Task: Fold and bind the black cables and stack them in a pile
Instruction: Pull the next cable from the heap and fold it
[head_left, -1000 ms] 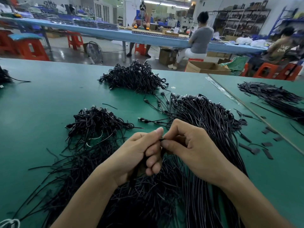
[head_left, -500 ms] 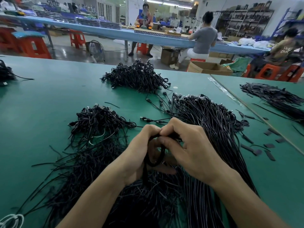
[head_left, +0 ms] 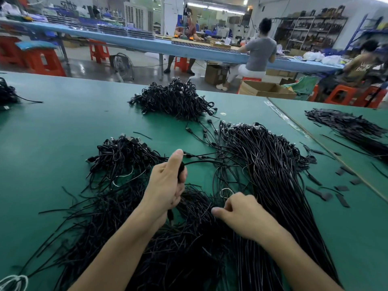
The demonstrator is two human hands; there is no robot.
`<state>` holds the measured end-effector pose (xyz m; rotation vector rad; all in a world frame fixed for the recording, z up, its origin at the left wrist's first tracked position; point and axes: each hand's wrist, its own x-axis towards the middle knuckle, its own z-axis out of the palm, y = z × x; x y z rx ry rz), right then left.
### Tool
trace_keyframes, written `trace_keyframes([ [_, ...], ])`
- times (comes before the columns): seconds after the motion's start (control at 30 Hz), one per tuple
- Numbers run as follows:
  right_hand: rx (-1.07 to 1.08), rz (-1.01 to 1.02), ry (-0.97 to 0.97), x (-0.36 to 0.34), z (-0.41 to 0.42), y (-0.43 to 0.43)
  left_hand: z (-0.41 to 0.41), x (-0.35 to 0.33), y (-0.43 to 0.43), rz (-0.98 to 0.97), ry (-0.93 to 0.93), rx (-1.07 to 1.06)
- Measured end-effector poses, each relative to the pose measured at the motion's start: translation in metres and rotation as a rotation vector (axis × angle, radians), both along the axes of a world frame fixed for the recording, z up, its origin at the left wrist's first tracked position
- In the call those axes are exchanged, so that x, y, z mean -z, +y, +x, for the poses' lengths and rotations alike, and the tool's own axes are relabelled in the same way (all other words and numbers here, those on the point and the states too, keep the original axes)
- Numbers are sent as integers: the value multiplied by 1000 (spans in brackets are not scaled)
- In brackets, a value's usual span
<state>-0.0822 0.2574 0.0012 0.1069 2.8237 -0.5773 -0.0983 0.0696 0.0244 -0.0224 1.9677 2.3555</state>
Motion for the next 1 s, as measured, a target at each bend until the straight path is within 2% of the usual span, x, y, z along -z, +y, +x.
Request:
trace_keyframes([
  [0.17, 36, 46, -63, 12, -3, -10, 0, 0, -3, 13, 3, -72],
  [0.37, 57, -27, -98, 8, -2, -12, 0, 0, -1, 17, 29, -93],
  [0.57, 34, -52, -95, 1, -2, -13, -3, 1, 0, 90, -50, -87],
  [0.8, -53, 16, -51, -30, 19, 9, -2, 2, -1, 18, 65, -55],
  [0.87, -72, -55, -34, -39, 24, 14, 0, 0, 0, 22, 83, -37],
  [1.0, -81, -423, 112, -48, 21, 10, 3, -2, 1, 56, 104, 47],
])
